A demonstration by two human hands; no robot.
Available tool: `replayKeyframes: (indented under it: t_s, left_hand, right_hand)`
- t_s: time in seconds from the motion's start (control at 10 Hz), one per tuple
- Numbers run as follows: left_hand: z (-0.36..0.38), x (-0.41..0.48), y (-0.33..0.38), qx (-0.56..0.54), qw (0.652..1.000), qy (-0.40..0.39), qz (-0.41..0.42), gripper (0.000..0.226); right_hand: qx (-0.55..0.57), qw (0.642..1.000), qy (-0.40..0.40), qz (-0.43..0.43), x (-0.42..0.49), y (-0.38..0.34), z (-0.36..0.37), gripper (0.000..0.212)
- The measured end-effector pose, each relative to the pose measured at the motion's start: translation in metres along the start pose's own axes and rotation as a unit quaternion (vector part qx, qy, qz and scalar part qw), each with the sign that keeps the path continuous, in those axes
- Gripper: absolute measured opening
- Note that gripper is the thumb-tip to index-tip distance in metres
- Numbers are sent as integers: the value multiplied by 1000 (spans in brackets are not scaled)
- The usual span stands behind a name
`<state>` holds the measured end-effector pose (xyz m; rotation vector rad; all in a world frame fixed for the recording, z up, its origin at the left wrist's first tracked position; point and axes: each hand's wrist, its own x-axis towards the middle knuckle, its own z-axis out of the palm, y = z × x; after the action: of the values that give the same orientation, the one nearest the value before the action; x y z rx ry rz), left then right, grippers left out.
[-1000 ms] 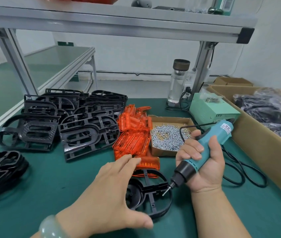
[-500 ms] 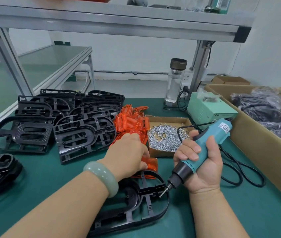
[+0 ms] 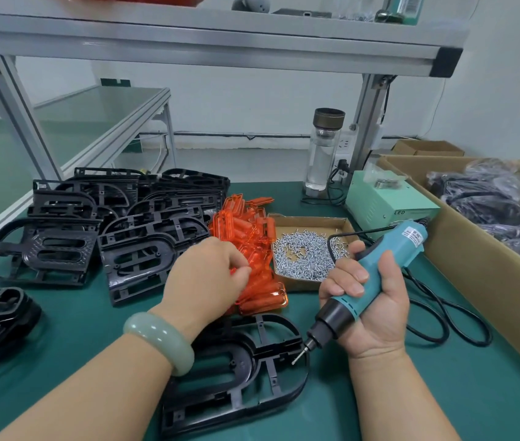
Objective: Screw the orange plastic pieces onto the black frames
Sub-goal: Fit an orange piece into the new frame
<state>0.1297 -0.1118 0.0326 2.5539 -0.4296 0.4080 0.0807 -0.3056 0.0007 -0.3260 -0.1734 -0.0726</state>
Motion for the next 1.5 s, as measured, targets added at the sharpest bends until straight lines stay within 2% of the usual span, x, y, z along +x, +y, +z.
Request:
replayKeyframes:
  t_s: [0.1,0.2,0.3,0.5,0.6,0.8,1.3,1.4,1.5]
  left_hand:
    - [-9,2,-4,-120,989,1,-91,23]
    - [-14,1,-4,-294,939,-25,-178,21]
    - [-19,-2,-1,-381,893,-87,-223,18]
    - [-26,-10,4,-442,841,-180,-254,12]
    - [-28,-13,7,-443,840,-189,-248,14]
    - [-33,-20,14,-382,890,-152,-197,11]
    - [-32,-29,11,-282,944,-103,-137,12]
    - [-37,-29,2,-221,964,-102,-104,16]
    - [-45,-32,-10,-113,981,-140,-72,18]
  right_hand:
    - [-3,1000,2,-1,0,0,0,52]
    - [-5,1000,0,0,0,0,0,51]
    - [-4,1000,1,-1,0,0,0,52]
    - [-5,1000,-2,-1,-1,0,0,52]
    - [-4,1000,-3,0,-2,0,-1,52]
    - [-6,1000,-6,1,-2,0,-1,51]
    - [-7,1000,-6,0,-2,0,0,51]
    - [-6,1000,-6,3,-2,0,-1,52]
    - [-6,1000,-4,3,-1,0,0,53]
